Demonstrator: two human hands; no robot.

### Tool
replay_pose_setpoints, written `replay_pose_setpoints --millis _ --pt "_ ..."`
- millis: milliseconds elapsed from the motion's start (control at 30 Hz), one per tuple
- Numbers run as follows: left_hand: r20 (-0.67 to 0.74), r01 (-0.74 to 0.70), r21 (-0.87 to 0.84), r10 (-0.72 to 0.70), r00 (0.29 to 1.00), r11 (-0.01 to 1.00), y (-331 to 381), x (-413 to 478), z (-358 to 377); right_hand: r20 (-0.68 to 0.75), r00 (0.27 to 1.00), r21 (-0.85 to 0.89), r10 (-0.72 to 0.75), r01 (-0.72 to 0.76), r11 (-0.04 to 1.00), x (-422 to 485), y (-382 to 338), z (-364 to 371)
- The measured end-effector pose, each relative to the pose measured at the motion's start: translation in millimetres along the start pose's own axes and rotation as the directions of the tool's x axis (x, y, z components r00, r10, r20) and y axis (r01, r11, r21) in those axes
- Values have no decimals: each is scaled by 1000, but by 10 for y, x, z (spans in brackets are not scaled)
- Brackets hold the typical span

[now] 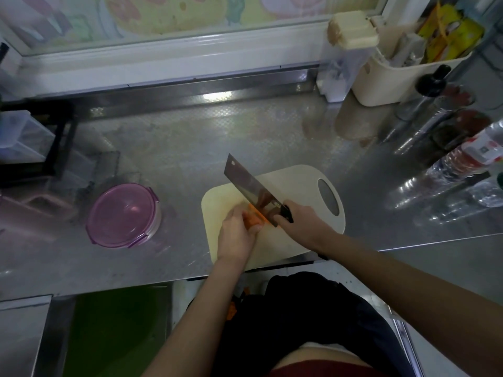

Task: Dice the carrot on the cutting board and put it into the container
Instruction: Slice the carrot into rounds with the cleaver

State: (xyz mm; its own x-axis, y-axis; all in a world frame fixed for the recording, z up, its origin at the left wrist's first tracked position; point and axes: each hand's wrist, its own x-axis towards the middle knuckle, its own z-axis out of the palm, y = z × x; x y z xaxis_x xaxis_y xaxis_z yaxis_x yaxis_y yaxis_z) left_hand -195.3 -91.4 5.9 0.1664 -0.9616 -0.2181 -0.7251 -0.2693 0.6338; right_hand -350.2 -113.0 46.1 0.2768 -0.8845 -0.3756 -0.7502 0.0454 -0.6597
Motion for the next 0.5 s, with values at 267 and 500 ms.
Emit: replay_pose_setpoints --millis 267,500 --pt "-84 7 -84 -14 996 996 33 -103 -14 36 999 4 -23 22 1000 -114 -44 37" --pt "-113 -33 -91 23 993 995 10 -86 -5 50 999 -63 -9 12 998 -115 -30 63"
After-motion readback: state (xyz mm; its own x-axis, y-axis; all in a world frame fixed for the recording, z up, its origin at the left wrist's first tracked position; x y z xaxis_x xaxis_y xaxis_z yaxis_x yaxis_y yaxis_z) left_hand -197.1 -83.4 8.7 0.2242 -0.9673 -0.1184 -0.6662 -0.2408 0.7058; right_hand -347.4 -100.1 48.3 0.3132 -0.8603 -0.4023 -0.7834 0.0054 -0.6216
